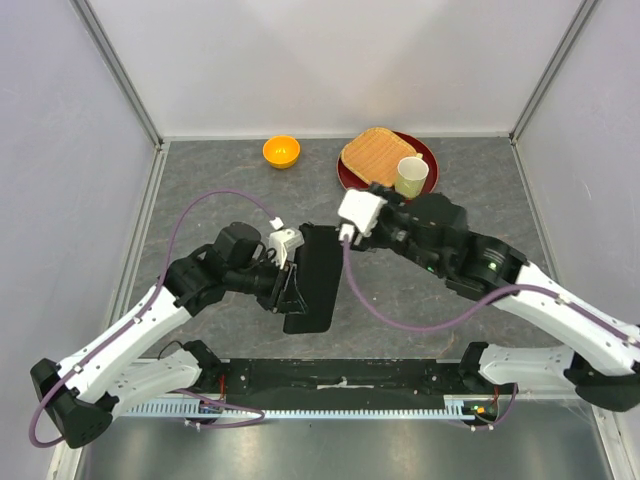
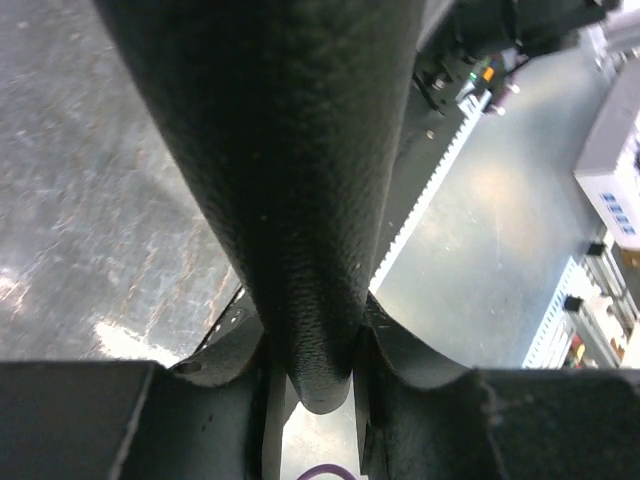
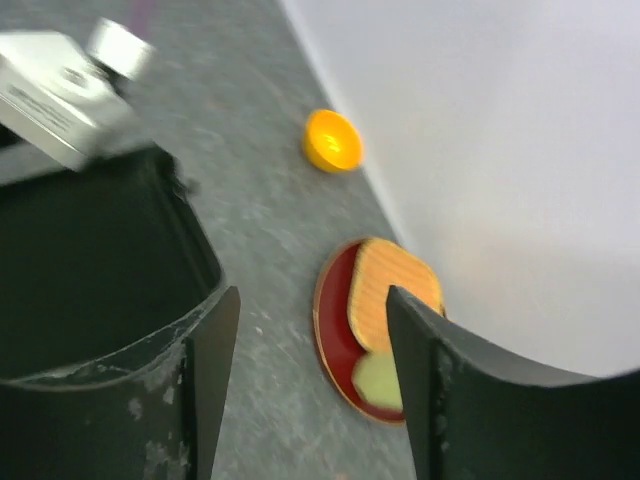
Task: Sort the hair-cutting tools
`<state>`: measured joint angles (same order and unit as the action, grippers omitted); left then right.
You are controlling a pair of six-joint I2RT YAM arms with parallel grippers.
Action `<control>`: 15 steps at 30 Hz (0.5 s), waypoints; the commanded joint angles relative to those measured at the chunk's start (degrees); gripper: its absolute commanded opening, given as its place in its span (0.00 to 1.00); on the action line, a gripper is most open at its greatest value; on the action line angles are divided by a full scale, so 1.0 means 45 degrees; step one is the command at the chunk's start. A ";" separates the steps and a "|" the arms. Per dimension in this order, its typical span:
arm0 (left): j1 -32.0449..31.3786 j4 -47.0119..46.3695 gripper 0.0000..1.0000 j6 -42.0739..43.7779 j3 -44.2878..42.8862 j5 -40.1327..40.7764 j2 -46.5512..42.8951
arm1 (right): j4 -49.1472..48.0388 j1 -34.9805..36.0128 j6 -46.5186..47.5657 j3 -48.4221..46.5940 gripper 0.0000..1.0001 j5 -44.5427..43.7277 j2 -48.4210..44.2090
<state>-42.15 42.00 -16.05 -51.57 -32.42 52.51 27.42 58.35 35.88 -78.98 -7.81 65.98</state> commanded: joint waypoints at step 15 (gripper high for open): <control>0.0109 -0.4915 0.02 -0.3932 -0.2033 0.2579 0.6257 | -0.0256 0.0003 -1.0489 0.3683 0.95 -0.8088 -0.4173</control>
<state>-41.91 31.99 -29.95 -54.65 -16.38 74.78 24.23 58.28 -1.02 -64.66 -42.89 47.75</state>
